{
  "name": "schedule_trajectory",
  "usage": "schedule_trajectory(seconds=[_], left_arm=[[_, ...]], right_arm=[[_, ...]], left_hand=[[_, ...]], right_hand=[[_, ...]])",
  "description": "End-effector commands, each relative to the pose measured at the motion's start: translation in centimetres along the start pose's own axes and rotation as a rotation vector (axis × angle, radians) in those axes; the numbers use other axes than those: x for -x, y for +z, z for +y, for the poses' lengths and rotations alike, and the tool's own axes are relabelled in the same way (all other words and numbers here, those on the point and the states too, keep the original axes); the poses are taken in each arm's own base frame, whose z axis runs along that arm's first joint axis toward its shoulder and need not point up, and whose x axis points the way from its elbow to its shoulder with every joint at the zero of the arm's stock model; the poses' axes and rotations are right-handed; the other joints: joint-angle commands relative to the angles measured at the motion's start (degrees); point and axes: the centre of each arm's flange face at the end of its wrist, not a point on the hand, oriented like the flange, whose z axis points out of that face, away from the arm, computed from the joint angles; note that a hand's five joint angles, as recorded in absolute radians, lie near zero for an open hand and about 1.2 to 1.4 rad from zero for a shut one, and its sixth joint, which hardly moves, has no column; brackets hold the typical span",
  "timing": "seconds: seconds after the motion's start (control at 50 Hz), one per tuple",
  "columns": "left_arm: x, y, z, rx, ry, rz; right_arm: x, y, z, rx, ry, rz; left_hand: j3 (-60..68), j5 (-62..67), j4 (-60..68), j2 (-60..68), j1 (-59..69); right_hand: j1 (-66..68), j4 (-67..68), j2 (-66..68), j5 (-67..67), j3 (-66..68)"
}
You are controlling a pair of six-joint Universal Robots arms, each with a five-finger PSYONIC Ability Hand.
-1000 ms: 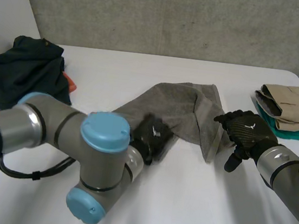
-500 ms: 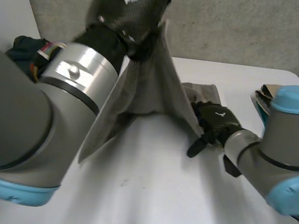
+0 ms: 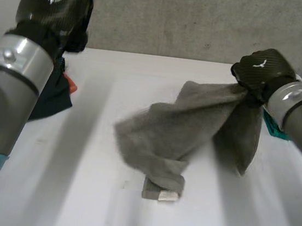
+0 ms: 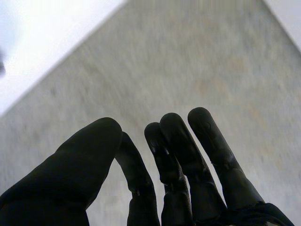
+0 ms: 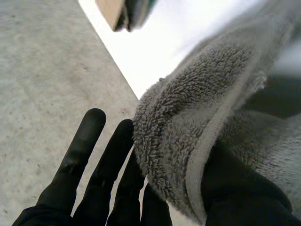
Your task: Fold the laundry.
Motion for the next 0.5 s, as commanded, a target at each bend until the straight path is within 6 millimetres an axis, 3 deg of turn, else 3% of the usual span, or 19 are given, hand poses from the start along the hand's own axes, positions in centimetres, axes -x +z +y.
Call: schedule_trajectory(seconds=[0.02,0.06,0.12,0.16,0.22,0.34,0.44,0.5], left_arm=[[-1.5,-1.6,6.6,0.185,0.016,0.118],[-2.3,-1.7,8.4,0.232,0.01,0.161],[-4.2,-2.4,10.3,0.296,-0.012,0.236],[-5.9,-3.0,10.6,0.308,-0.049,0.284],[-8.2,-3.6,9.6,0.285,-0.132,0.337],[-9.7,-2.6,8.6,0.259,-0.27,0.358],[-12.1,-1.7,8.8,0.256,-0.291,0.404],[-14.8,-1.6,9.9,0.277,-0.287,0.459]], right_arm=[[-0.8,-2.8,-1.3,0.075,-0.037,-0.098],[0.3,-2.3,-0.8,0.081,-0.026,-0.152],[1.5,-1.1,0.6,0.114,0.0,-0.2],[2.3,0.0,1.7,0.147,0.053,-0.216],[2.9,0.4,2.1,0.155,0.133,-0.218],[3.3,0.1,1.9,0.148,0.199,-0.225],[2.9,-2.0,-0.8,0.064,0.187,-0.215],[2.8,-3.0,-2.0,0.028,0.184,-0.212]], left_hand=[[11.8,13.0,11.2,11.5,14.1],[11.8,13.0,11.2,11.5,14.1],[-45.7,-44.6,-46.3,-46.0,-43.4],[-55.6,-54.4,-56.1,-55.9,-53.3],[-55.4,-54.3,-56.0,-55.7,-53.2],[-54.9,-53.8,-55.5,-55.2,-52.7],[-54.1,-53.0,-54.7,-54.4,-51.8],[-51.9,-50.8,-52.5,-52.2,-49.6]], right_hand=[[15.5,11.7,12.9,13.1,12.4],[15.5,11.7,12.9,13.1,12.4],[15.5,11.7,12.9,13.1,12.4],[15.5,11.7,12.9,13.1,12.4],[15.5,11.7,12.9,13.1,12.4],[15.5,11.7,12.9,13.1,12.4],[15.5,11.7,12.9,13.1,12.4],[15.5,11.7,12.9,13.1,12.4]])
